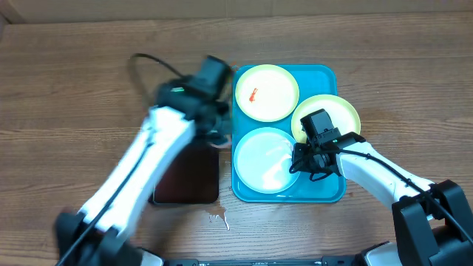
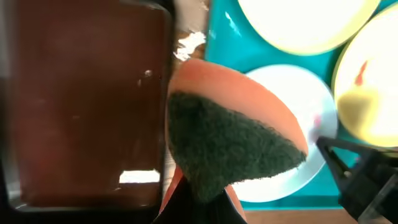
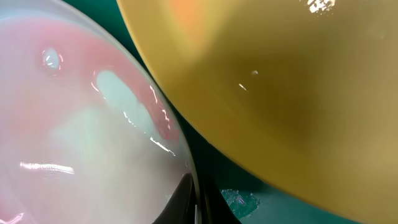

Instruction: Clean dirty plates on tray and stack at the side

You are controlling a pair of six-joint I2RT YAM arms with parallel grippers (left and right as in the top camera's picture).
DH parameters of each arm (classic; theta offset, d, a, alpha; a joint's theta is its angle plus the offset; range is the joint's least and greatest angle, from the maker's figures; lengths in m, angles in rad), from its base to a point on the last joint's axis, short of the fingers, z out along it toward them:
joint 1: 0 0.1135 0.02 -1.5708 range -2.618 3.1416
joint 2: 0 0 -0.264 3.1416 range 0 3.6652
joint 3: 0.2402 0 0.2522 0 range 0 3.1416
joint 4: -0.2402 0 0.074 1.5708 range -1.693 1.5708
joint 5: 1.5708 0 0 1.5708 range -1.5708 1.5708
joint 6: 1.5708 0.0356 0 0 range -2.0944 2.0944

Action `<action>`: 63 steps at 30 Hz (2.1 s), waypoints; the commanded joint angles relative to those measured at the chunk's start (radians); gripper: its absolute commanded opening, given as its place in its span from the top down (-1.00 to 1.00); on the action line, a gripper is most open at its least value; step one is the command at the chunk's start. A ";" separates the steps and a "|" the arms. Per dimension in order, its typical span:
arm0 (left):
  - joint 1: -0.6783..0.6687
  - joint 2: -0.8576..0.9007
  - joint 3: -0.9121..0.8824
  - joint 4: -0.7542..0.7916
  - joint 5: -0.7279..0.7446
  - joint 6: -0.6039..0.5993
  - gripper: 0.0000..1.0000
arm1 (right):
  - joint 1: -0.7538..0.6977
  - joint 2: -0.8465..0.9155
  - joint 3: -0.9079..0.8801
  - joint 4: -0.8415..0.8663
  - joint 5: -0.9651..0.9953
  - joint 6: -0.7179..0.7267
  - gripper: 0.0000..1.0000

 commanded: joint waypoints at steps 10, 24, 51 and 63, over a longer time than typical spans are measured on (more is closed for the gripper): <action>0.277 -0.002 -0.256 0.027 -0.061 0.085 0.91 | -0.005 0.016 -0.008 -0.010 0.071 -0.002 0.92; 0.283 0.047 -0.396 0.200 0.027 0.153 -0.08 | -0.005 0.006 0.024 -0.080 0.074 -0.002 0.92; 0.558 -0.178 0.250 -0.194 0.135 0.177 -0.99 | 0.498 -0.002 0.584 -0.091 0.500 -0.240 0.92; 0.558 -0.178 0.250 -0.235 0.046 0.180 -1.00 | 0.720 0.078 0.593 -0.048 0.950 -0.240 0.92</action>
